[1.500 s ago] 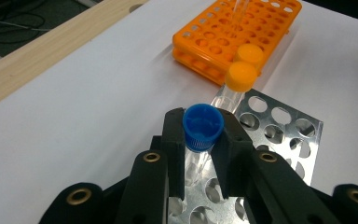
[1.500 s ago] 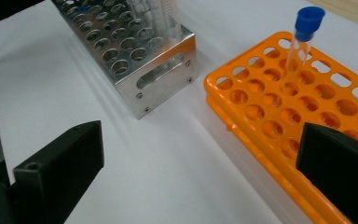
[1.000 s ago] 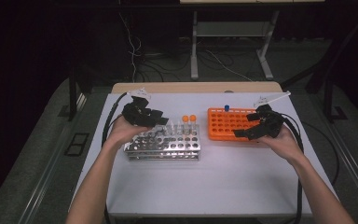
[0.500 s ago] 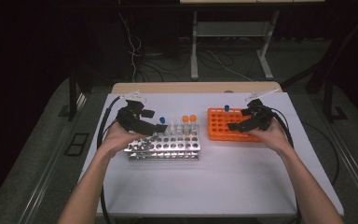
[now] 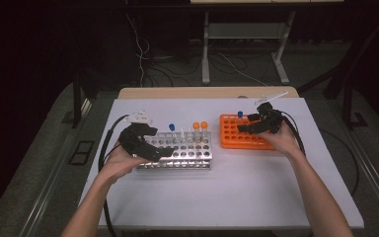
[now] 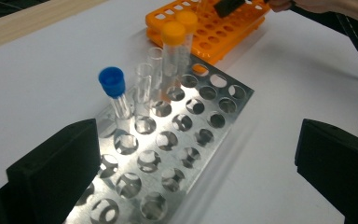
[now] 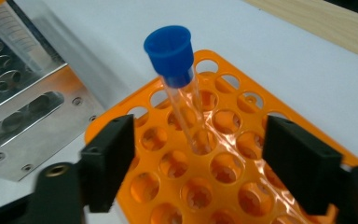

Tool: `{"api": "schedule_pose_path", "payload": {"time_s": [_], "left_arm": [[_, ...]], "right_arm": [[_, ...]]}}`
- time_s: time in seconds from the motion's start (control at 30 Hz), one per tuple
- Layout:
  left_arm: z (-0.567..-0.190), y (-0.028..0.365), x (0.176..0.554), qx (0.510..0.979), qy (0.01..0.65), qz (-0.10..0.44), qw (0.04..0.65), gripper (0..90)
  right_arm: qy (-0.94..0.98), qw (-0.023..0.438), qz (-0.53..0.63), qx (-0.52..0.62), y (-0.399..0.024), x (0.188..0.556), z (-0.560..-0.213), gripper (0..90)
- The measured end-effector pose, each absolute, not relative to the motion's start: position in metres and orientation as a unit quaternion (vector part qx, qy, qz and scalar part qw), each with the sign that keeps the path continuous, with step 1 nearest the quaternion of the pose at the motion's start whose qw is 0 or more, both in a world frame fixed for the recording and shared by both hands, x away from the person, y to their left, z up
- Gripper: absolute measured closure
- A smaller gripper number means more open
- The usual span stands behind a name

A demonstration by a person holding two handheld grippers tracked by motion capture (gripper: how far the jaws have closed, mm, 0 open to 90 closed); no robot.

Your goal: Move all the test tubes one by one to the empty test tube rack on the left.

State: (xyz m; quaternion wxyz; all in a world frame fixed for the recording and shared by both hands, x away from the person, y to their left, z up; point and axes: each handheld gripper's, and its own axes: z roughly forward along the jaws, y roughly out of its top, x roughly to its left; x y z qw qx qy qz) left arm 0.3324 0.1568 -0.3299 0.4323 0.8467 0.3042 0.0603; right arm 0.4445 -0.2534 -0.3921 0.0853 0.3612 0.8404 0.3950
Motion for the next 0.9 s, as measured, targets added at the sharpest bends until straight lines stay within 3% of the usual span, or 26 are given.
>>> {"api": "schedule_pose_path", "payload": {"time_s": [0.23,0.5,0.9], "left_arm": [[-0.334,0.159,0.323,0.847,0.298,0.061,0.435,0.0],[-0.335,0.162,0.322,0.848,0.299,0.063,0.434,0.0],[-0.33,0.163,0.323,0.85,0.299,0.07,0.429,0.0]], "right_arm": [[0.84,0.11,0.389,0.362,-0.246,0.451,-0.4,48.1],[0.846,0.131,0.378,0.352,-0.236,0.451,-0.404,75.2],[0.842,0.154,0.385,0.344,-0.234,0.437,-0.369,75.9]]}}
